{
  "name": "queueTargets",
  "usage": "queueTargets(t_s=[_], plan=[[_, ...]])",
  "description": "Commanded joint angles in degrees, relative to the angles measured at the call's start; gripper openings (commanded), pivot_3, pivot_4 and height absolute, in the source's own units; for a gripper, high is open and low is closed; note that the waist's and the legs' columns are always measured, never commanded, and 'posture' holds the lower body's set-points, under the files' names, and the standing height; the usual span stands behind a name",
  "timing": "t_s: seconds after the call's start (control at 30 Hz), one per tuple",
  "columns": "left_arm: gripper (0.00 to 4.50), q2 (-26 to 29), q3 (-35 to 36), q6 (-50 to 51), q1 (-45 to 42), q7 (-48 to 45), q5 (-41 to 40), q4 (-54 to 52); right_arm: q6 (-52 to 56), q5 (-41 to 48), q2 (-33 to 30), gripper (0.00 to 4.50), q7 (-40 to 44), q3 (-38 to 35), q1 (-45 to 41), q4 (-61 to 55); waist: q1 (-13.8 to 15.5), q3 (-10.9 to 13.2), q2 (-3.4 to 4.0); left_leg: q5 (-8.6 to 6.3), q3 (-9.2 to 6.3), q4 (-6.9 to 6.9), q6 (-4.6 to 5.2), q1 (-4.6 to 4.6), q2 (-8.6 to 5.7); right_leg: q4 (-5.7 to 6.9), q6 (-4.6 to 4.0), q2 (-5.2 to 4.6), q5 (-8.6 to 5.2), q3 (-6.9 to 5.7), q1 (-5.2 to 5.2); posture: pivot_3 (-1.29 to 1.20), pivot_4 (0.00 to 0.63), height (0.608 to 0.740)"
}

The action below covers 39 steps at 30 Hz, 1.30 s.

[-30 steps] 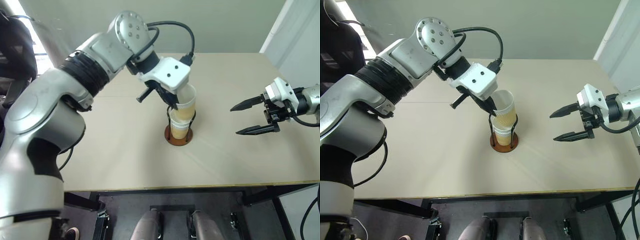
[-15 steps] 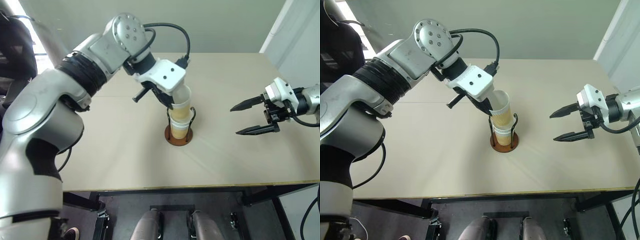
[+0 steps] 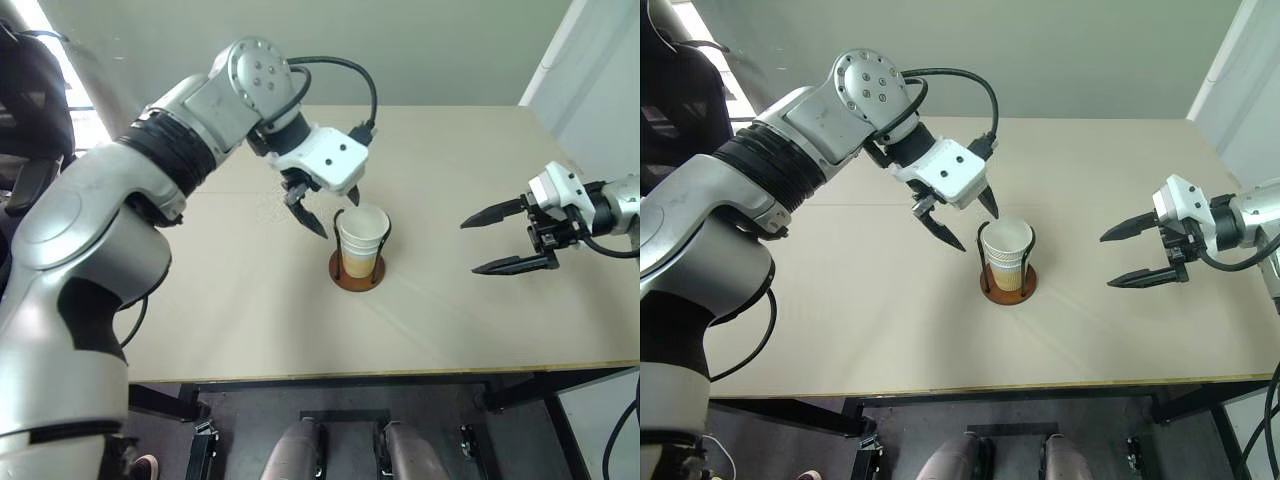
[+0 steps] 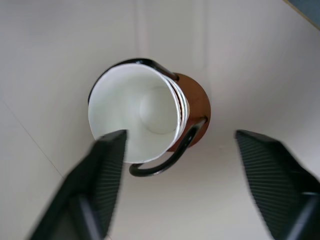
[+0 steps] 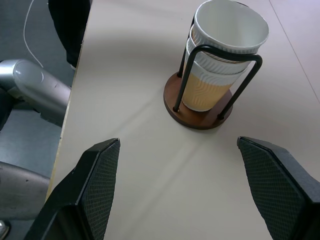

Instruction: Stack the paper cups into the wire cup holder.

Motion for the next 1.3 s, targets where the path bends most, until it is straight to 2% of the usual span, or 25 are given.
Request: queueTargets(t_s=[0.03, 0.13, 0.2, 0.3, 0.43, 0.57, 0.77, 1.1, 1.3], plan=[[4.46, -0.2, 3.7, 4.0, 0.0, -1.7, -4.0, -1.0, 0.2, -0.2, -1.0, 3.86, 0.2, -1.4, -0.5, -1.1, 0.0, 0.0, 0.00, 0.00, 0.00, 0.00, 0.00, 0.00, 0.00, 0.00, 0.00, 0.00, 0.00, 0.00, 0.00, 0.00, 0.150, 0.740], [4.46, -1.3, 9.6, 14.3, 1.2, -1.7, -10.3, -2.0, 0.7, -1.4, -0.1, 3.86, 0.2, -2.1, -0.8, 0.0, 0.0, 0.0, 0.00, 0.02, 0.00, 0.00, 0.03, -0.01, 0.00, 0.00, 0.01, 0.00, 0.01, 0.00, 0.01, 0.00, 0.150, 0.740], [4.46, -3.0, 14.9, 22.5, 1.5, -1.7, -12.2, 1.1, 1.9, -2.5, 1.1, 3.86, 0.1, -3.1, -1.3, 1.2, 0.0, 0.0, 0.00, 0.03, 0.01, 0.01, 0.04, -0.01, 0.00, -0.01, 0.02, -0.01, 0.02, 0.00, 0.03, 0.00, 0.150, 0.740], [4.46, -4.2, 20.9, 28.8, 2.5, -1.7, -11.5, 4.7, 3.0, -4.0, 2.4, 3.86, -0.8, -4.4, -1.8, 2.4, -0.1, 0.0, 0.00, 0.06, 0.03, 0.01, 0.02, 0.03, 0.00, -0.01, 0.00, -0.01, 0.04, 0.00, 0.04, 0.00, 0.150, 0.740], [4.46, -7.3, 33.7, 34.4, 3.7, 0.7, -8.5, 12.5, 5.9, -6.5, 4.7, 3.86, -5.1, -5.9, -3.5, 5.1, -0.2, 0.0, 0.01, 0.12, 0.02, -0.03, -0.07, 0.11, 0.00, 0.04, -0.03, 0.00, 0.02, 0.00, 0.03, 0.00, 0.150, 0.740], [4.46, -9.1, 43.2, 35.6, 6.1, 7.5, -5.4, 14.2, 7.0, -9.7, 7.3, 3.86, -10.3, -7.1, -5.9, 8.9, -0.2, 0.0, 0.01, 0.20, 0.02, -0.03, -0.07, 0.11, 0.00, 0.02, -0.03, 0.01, 0.02, 0.01, 0.02, 0.00, 0.150, 0.740], [4.46, -11.1, 53.7, 32.8, 10.6, 20.2, -0.6, 13.2, 2.0, -14.3, 11.4, 3.86, -19.5, -9.7, -8.9, 16.6, -0.1, 0.0, 0.01, 0.30, 0.02, -0.04, -0.02, 0.10, -0.03, 0.03, -0.04, 0.00, 0.13, 0.03, 0.01, 0.00, 0.150, 0.740], [4.46, -11.3, 62.3, 29.2, 16.8, 37.8, 8.5, 13.1, -0.5, -17.2, 18.1, 3.86, -31.9, -13.6, -13.1, 28.0, -0.2, 0.0, 0.02, 0.55, 0.03, -0.18, -0.43, 0.15, -0.04, 0.02, -0.09, 0.02, 0.24, 0.05, -0.05, 0.00, 0.150, 0.740], [4.46, -9.8, 65.8, 25.7, 26.0, 43.8, 11.6, 7.2, -1.3, -18.2, 21.6, 3.86, -39.7, -15.8, -14.5, 31.9, -0.2, 0.0, 0.04, 0.60, 0.03, -0.23, -0.50, 0.18, -0.03, 0.07, -0.24, 0.05, 0.34, 0.06, -0.12, 0.00, 0.150, 0.740]])
